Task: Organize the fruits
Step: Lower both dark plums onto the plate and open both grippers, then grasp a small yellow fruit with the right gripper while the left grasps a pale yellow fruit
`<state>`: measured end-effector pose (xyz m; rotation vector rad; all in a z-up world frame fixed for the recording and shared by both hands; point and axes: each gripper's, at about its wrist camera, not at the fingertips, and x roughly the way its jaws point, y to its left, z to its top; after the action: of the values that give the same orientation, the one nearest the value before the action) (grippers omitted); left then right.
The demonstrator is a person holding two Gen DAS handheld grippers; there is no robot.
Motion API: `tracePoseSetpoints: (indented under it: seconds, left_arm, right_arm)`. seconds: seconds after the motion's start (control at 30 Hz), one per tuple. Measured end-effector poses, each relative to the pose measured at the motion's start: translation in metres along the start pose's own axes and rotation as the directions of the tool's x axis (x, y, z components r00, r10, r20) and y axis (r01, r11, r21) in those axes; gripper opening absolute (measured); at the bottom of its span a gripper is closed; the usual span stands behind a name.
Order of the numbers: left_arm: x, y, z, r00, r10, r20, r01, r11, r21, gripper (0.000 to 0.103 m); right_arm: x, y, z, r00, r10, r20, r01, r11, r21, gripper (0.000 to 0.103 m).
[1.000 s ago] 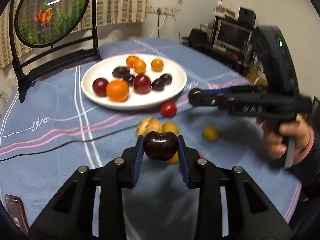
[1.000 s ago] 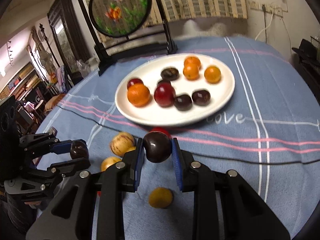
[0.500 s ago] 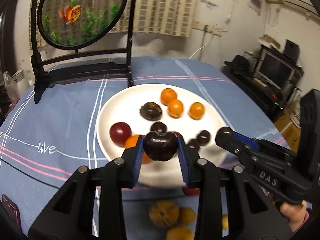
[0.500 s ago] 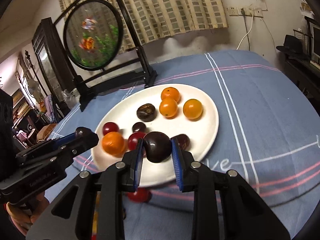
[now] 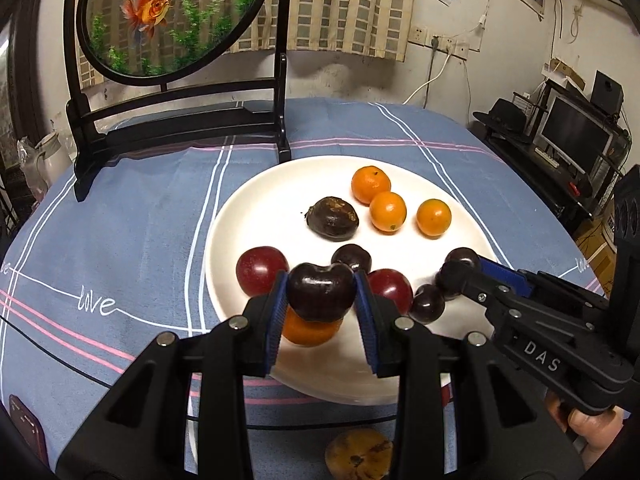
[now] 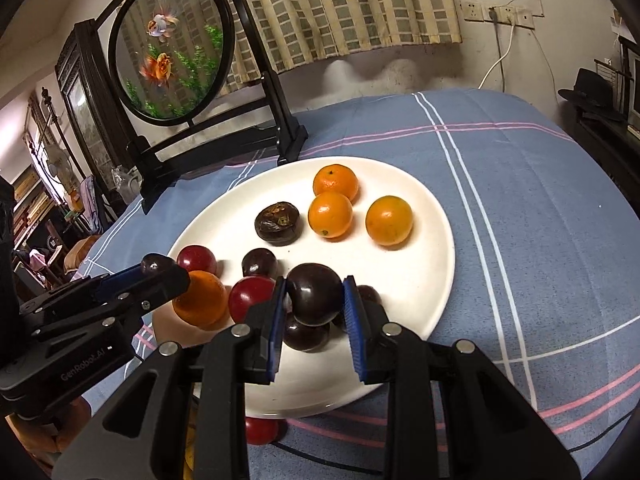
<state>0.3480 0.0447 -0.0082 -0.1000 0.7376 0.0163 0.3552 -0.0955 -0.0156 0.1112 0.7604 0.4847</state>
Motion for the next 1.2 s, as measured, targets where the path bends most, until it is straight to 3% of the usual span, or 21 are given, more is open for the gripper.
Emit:
tracePoseSetpoints:
  seconds: [0.1, 0.17, 0.2, 0.4, 0.47, 0.6, 0.73, 0.97, 1.0, 1.07, 1.2]
  left_arm:
    - [0.005, -0.002, -0.001, 1.0, 0.012, -0.008, -0.012, 1.0, 0.006, 0.034]
    - [0.004, -0.001, -0.002, 0.999, 0.03, -0.014, -0.03, 1.0, 0.005, 0.055]
    - [-0.001, 0.0, -0.002, 0.999, 0.044, -0.006, -0.044, 0.999, -0.001, 0.078]
    - [-0.058, 0.015, -0.011, 0.99, 0.087, 0.112, -0.091, 0.996, 0.027, 0.091]
    - [-0.066, 0.026, -0.023, 0.989, 0.1, 0.112, -0.103, 0.995, 0.017, 0.091]
    - [-0.065, 0.043, -0.046, 0.997, 0.063, 0.039, -0.063, 0.998, -0.014, 0.091]
    - [-0.071, 0.047, -0.061, 1.0, 0.016, 0.008, -0.015, 1.0, -0.022, 0.091]
    - [-0.069, 0.039, -0.067, 1.0, 0.021, -0.007, -0.021, 1.0, 0.016, 0.091]
    - [-0.069, 0.038, -0.067, 1.0, 0.019, -0.01, -0.018, 1.0, 0.017, 0.091]
    - [-0.069, 0.037, -0.068, 1.0, 0.012, -0.018, -0.011, 1.0, 0.025, 0.091]
    - [-0.068, 0.033, -0.072, 0.994, -0.079, -0.08, 0.082, 0.996, 0.034, 0.088]
  right_arm:
    - [0.001, 0.003, 0.0, 1.0, -0.001, -0.004, 0.001, 1.0, -0.02, 0.03]
    - [0.001, 0.005, -0.001, 1.0, -0.001, -0.018, 0.0, 1.0, -0.028, 0.043]
    - [-0.002, 0.008, -0.001, 1.0, -0.016, -0.018, 0.015, 0.999, -0.04, 0.045]
    - [-0.039, 0.024, -0.012, 0.999, 0.044, -0.012, -0.045, 0.994, -0.105, 0.046]
    - [-0.045, 0.03, -0.023, 0.997, 0.061, -0.053, -0.067, 0.989, -0.132, 0.046]
    - [-0.053, 0.038, -0.054, 0.986, 0.043, -0.158, -0.077, 0.975, -0.21, 0.046]
    - [-0.063, 0.037, -0.077, 0.981, 0.005, -0.196, -0.053, 0.969, -0.241, 0.046]
    - [-0.065, 0.046, -0.097, 0.969, -0.033, -0.245, -0.046, 0.95, -0.309, 0.045]
    - [-0.063, 0.048, -0.098, 0.967, -0.041, -0.253, -0.044, 0.946, -0.32, 0.044]
    - [-0.056, 0.049, -0.102, 0.958, -0.077, -0.276, -0.023, 0.94, -0.341, 0.03]
    - [-0.054, 0.049, -0.104, 0.955, -0.078, -0.286, -0.027, 0.937, -0.347, 0.026]
